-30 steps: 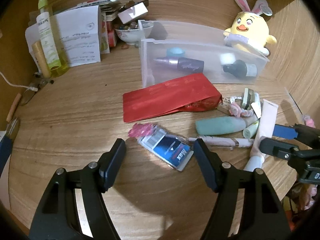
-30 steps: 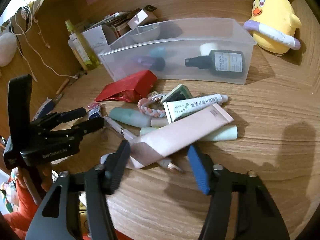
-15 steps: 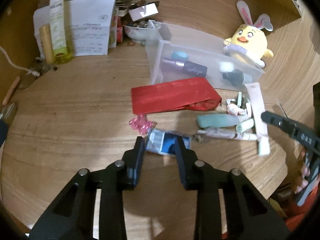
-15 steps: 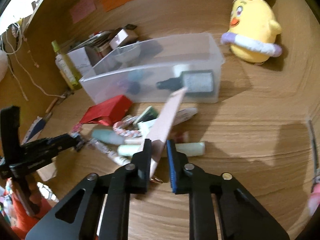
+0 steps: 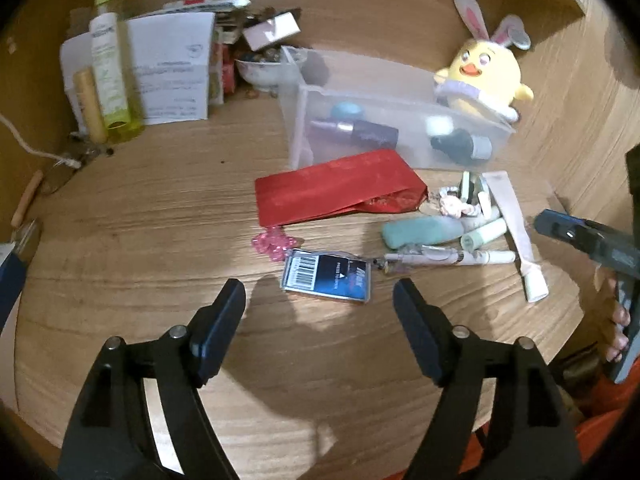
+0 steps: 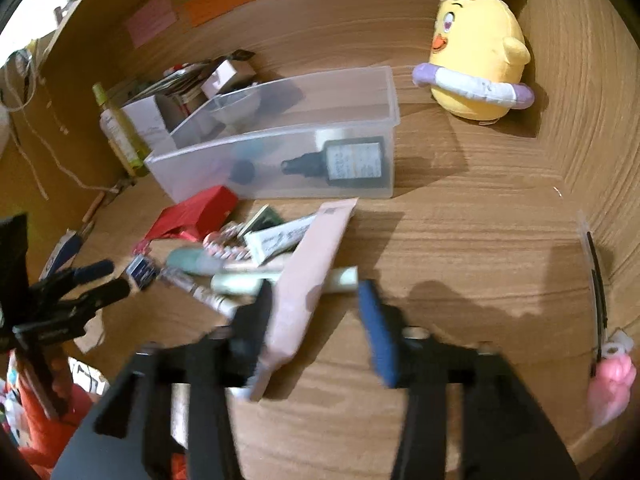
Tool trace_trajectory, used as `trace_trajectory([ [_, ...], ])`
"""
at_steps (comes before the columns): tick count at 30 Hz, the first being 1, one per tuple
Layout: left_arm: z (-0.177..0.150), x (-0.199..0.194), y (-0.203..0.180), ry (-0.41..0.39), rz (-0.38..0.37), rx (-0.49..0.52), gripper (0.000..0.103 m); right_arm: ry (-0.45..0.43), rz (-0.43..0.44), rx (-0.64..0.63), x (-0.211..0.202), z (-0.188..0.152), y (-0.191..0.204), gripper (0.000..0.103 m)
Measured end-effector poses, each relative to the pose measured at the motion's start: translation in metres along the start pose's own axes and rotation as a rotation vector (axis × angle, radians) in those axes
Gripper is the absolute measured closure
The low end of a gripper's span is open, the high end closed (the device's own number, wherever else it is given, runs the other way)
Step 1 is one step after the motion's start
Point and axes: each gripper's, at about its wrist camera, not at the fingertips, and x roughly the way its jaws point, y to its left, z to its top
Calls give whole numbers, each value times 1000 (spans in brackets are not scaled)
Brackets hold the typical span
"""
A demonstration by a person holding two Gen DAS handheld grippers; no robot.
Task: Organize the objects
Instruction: 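Grasp the blue barcode card with left tool while right tool grasps the pink tube, then carry the card and pink tube over the clear plastic bin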
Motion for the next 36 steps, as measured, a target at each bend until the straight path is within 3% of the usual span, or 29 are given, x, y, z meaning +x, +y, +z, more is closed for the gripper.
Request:
trace_trajectory([
  [2, 1, 9, -2, 24, 5, 8, 27, 14, 0, -31, 1, -6, 9, 46],
  [6, 0, 14, -10, 12, 42, 48, 28, 57, 1, -109, 10, -20, 30, 46],
  [9, 0, 15, -14, -5, 66, 74, 39, 78, -4, -118, 17, -27, 34, 46],
  [12, -3, 15, -18, -33, 67, 117, 49, 59, -43, -125, 15, -32, 34, 49],
  [14, -3, 14, -19, -39, 60, 124, 56, 51, -62, -125, 13, -33, 32, 63],
  [17, -4, 13, -20, -39, 60, 114, 56, 44, -87, -123, 11, -35, 27, 80],
  [24, -8, -5, -18, -39, 8, 54, 56, -9, -99, -90, -4, -28, 16, 83],
  [36, 25, -52, -26, -205, -2, 49, 56, -192, -66, -93, -46, 16, 22, 84],
])
